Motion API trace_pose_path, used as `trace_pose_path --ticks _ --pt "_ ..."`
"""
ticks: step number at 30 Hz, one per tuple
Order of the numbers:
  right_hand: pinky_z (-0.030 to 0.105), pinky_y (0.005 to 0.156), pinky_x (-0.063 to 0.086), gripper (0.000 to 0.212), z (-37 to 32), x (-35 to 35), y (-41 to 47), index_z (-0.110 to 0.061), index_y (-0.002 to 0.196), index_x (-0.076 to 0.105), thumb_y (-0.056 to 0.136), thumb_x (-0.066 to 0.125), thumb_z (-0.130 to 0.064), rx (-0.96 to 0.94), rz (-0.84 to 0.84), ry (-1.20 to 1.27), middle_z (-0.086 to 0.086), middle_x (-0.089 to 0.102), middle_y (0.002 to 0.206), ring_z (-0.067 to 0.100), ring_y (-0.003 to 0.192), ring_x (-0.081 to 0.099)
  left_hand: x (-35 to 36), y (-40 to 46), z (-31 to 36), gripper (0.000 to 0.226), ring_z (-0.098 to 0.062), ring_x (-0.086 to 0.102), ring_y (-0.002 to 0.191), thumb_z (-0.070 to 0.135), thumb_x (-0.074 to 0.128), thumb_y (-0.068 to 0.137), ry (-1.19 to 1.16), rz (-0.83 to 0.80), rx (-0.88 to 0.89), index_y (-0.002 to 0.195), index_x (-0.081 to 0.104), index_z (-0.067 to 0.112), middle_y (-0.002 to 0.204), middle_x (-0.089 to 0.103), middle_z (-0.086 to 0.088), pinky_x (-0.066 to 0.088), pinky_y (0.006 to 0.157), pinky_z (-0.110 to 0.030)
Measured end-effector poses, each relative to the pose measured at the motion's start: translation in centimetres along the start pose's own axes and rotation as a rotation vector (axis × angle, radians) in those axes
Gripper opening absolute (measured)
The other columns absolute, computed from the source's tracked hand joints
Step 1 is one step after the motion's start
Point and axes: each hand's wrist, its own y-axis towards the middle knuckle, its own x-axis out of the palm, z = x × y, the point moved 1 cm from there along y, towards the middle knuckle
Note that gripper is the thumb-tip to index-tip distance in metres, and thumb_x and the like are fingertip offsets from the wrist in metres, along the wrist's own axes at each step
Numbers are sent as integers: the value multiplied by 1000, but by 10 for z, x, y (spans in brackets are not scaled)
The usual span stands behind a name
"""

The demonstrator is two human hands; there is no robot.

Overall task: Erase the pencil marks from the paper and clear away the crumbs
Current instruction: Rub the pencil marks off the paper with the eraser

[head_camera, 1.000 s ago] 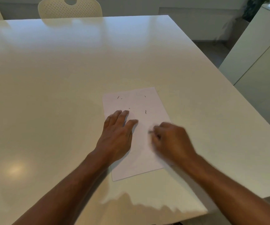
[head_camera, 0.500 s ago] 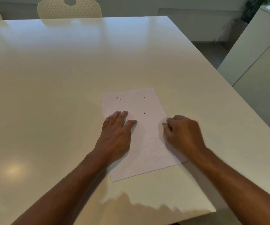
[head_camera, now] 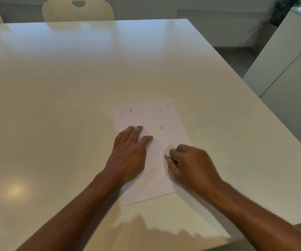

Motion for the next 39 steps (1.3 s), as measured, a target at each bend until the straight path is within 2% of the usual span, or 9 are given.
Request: trace_pose_path --ticks 4,10,15,21,24,27,32,36,39 --pt "29 50 42 22 48 -5 26 -15 68 65 84 59 -29 196 122 -92 1 55 62 28 57 59 2 -1 -2 52 -34 19 148 12 41 99 34 -6 17 145 43 36 159 30 -14 15 119 -48" --pt "25 45 36 18 -11 3 -8 -17 64 60 77 71 -22 12 -10 22 -3 50 59 23 48 51 2 -2 -2 52 -37 27 144 14 39 96 44 -4 21 141 50 37 155 37 -16 22 116 -50" --pt "29 49 43 22 42 -3 19 -15 68 67 82 59 -30 216 140 -59 1 57 62 28 55 60 1 -2 -1 55 -37 27 144 14 34 93 31 -8 3 140 53 37 154 38 -16 21 116 -49" --pt "27 44 39 16 -11 5 -11 -17 66 63 79 68 -25 33 17 27 -3 51 61 23 51 53 3 -1 -4 48 -33 24 145 37 23 101 43 -22 10 141 48 41 157 34 -12 18 117 -46" --pt "28 47 45 15 23 3 5 -17 70 68 81 66 -27 154 101 -11 -2 57 63 24 55 59 3 -2 -4 46 -32 20 146 51 22 102 35 -26 2 141 47 44 158 32 -10 12 117 -43" --pt "27 47 39 19 31 -1 11 -16 67 66 81 62 -27 221 165 -50 0 54 61 26 53 57 4 -2 -4 48 -31 17 147 53 19 102 44 -34 5 142 44 45 159 29 -9 10 118 -43" --pt "27 44 36 17 -13 5 -11 -19 65 59 78 69 -24 22 12 16 -2 49 60 23 51 51 4 -1 -5 50 -31 17 148 54 16 102 68 -47 8 144 42 45 160 28 -9 11 118 -44" --pt "28 49 43 20 40 -1 13 -17 71 69 81 59 -32 227 145 -68 1 58 64 27 58 61 5 -1 -5 47 -31 18 147 51 20 102 68 -46 8 142 44 45 159 30 -10 11 118 -44" --pt "29 46 39 17 19 -1 4 -16 66 64 79 63 -27 175 140 -55 1 55 62 27 55 58 4 -1 -5 47 -32 21 146 51 21 102 73 -39 9 141 46 45 158 32 -10 15 117 -45"
